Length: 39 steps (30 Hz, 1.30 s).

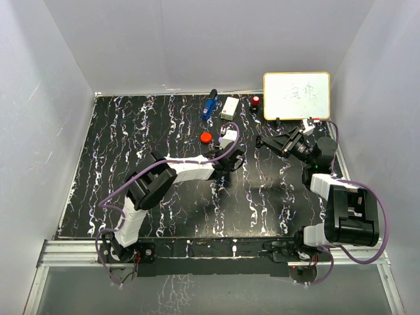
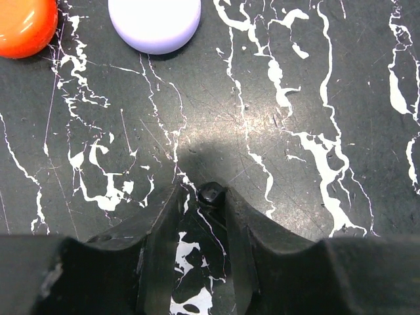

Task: Insert the wireless bluetooth earbuds into the charging case
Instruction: Adjust the earbud at the center of the board.

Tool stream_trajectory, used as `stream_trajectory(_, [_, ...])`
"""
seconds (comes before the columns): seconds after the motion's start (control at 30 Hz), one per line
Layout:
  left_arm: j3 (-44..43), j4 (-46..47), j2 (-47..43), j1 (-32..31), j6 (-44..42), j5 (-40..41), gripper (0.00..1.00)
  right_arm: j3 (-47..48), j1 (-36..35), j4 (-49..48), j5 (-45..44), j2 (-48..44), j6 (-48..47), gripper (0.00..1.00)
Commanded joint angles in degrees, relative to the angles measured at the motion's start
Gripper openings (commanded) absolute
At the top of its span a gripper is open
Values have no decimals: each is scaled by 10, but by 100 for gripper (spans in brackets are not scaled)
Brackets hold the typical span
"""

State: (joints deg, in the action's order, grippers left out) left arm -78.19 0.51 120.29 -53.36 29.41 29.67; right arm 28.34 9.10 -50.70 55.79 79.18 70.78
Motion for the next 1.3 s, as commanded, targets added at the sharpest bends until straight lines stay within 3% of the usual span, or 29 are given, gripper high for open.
stream_trajectory(0.0, [30, -48, -9, -1, -24, -15, 29, 4, 4, -42, 8, -13, 4, 0])
stream_trajectory(0.43, [67, 0, -32, 8, -80, -45, 18, 4, 5, -45, 9, -10, 6, 0])
stream_trajectory(0.9, [162, 59, -84, 33, -235, -129, 15, -1, 6, -51, 11, -8, 6, 0])
stream_trajectory(1.13, [196, 87, -110, 69, -288, -212, 25, -2, 6, -54, 11, -8, 8, 0])
stream_trajectory(1.27, [190, 86, -112, 79, -284, -228, 48, -2, 6, -54, 11, -9, 9, 0])
